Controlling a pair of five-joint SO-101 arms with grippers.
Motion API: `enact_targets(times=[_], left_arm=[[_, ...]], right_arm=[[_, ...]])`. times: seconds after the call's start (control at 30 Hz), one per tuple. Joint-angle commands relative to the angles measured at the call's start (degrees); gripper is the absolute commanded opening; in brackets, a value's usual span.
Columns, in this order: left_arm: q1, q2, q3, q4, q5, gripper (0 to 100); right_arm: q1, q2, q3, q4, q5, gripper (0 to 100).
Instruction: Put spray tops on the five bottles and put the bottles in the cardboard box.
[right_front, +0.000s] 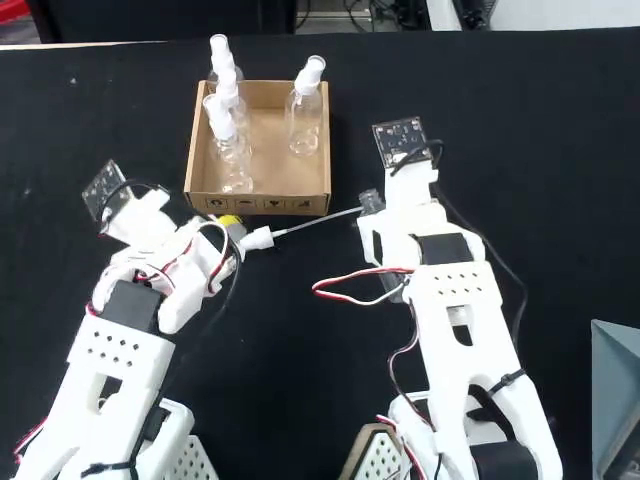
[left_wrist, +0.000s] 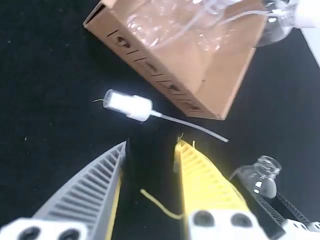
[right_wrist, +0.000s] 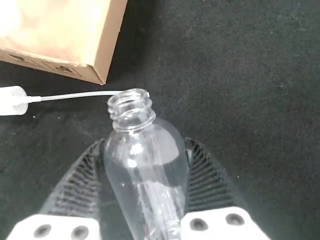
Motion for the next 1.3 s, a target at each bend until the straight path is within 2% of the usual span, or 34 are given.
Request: enact_targets(times=[0.0,0.53,0.67,0.9,1.27], left_arm=[[0.84,0.26,0.66,-3.6,4.4,14],[1.19,0.88,0.92,-3.08,6.42,14],[3.3,6.07,-1.36,-1.85,6.33,14],[3.12,15.38,-5.76,-1.41,8.79,14],[3.12,18.11,-6.81,-3.69,10.73,14]], right_arm=[[1.58,-2.51,-0.4,-1.76,0.26,1.2],[1.58,-2.51,-0.4,-1.67,0.26,1.2],[1.58,-2.51,-0.4,-1.67,0.26,1.2],[1.58,-2.51,-0.4,-1.67,0.26,1.2],[1.58,-2.51,-0.4,-1.67,0.26,1.2]])
